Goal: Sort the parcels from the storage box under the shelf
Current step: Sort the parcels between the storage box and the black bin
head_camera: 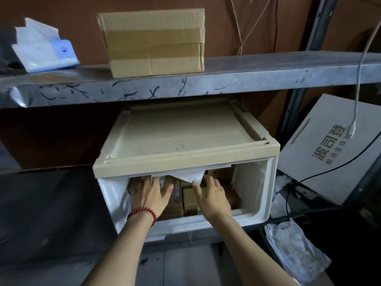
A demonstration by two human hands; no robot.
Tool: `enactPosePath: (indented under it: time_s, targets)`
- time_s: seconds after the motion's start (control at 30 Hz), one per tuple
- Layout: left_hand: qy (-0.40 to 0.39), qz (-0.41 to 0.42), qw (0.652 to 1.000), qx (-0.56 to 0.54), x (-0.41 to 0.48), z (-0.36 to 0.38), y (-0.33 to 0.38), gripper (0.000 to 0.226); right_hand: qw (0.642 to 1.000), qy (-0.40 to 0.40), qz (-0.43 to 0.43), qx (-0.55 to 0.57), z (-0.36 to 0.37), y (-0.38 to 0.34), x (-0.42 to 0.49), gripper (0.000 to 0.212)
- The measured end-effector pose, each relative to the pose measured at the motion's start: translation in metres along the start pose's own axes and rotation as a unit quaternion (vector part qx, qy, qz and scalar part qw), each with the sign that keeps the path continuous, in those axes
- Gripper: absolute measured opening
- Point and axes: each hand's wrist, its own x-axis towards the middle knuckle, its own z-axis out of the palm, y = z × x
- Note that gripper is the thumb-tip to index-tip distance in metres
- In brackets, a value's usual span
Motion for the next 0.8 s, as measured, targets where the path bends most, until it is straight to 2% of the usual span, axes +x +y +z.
enactPosePath:
  time_s: [0.13,0.2,0.33,0.4,0.53,0.7,0.8]
  targets:
    - [0.014,0.025,0.995,0.096,0.016,0.004,-0.007,0.068,0.988,0.041,0.038,0.145,0.016,-0.008,0.016,0.032]
    - [0.007,0.028,0.995,0.097,0.022,0.007,-0.011,0.069,0.968,0.055,0.052,0.238,0.021,-0.01,0.022,0.023]
    - [-0.001,0.029,0.997,0.076,0.027,0.011,-0.016,0.069,0.942,0.065,0.05,0.325,0.026,-0.009,0.027,0.017]
    - [-0.008,0.024,0.996,0.087,0.027,0.013,-0.016,0.071,0.932,0.063,0.052,0.354,0.026,-0.01,0.027,0.024]
    - [-0.004,0.015,0.996,0.083,0.023,0.014,-0.015,0.075,0.917,0.035,0.072,0.392,0.023,-0.013,0.021,0.051]
    - [-0.007,0.008,0.999,0.044,0.015,0.013,-0.012,0.081,0.921,-0.003,0.079,0.383,0.015,-0.012,0.01,0.058]
    - [-0.019,0.004,0.998,0.055,0.004,0.012,-0.011,0.091,0.904,-0.026,0.107,0.413,0.007,-0.011,0.002,0.064]
